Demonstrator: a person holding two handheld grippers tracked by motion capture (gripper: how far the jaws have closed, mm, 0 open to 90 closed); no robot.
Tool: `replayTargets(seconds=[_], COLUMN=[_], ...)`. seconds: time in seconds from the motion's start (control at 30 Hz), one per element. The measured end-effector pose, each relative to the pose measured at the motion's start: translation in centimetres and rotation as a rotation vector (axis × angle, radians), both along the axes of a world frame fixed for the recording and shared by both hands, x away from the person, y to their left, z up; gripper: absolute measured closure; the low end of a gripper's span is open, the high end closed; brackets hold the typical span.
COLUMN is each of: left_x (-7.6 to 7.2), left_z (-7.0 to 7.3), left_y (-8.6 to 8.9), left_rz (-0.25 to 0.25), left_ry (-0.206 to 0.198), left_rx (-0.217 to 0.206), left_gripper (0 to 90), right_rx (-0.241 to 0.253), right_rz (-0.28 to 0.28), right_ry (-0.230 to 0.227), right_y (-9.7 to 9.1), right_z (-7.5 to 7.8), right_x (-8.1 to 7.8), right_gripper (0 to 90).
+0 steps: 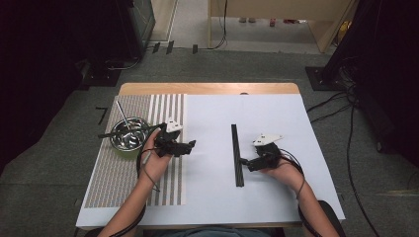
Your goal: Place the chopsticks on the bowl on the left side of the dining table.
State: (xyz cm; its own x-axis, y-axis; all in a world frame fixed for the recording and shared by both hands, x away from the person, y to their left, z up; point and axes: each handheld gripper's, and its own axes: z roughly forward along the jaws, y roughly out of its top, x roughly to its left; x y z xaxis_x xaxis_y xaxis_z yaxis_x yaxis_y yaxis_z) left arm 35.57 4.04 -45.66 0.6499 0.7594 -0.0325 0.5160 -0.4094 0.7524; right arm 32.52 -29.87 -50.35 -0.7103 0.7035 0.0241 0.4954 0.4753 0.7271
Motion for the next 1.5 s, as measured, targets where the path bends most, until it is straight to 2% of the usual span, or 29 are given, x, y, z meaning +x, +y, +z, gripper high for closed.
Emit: replayTargets(seconds=[0.27,0.4,0.6,1.27,1.5], left_x=[0.0,0.0,0.1,-0.5,-0.7], left_z=[-1.2,-1.8,-2.7,-4.0,-4.1], left_y=[-1.0,-1.4,-1.9,-4.3,-4.8], left_rz=[-0.03,-0.046,-0.056,-0.131,-0.145], left_ry=[0.01,0.01,0.015,0.008,0.001], left_rx=[0.007,-0.004,0.018,0.043,0.049], left_gripper=[23.1,23.1,23.1,22.4,21.1], right_rx=[0.0,0.0,0.0,0.0,0.0], right_rz=[0.001,0.001,0.0,0.0,-0.001], right_ry=[-0.001,-0.001,-0.001,0.0,0.0], right_y=[0.0,0.0,0.0,0.0,0.0], right_z=[0.0,0.0,0.0,0.0,0.0], right_x=[0.0,0.0,0.0,0.0,0.0], right_gripper=[10.9,10.9,10.9,10.9,10.9])
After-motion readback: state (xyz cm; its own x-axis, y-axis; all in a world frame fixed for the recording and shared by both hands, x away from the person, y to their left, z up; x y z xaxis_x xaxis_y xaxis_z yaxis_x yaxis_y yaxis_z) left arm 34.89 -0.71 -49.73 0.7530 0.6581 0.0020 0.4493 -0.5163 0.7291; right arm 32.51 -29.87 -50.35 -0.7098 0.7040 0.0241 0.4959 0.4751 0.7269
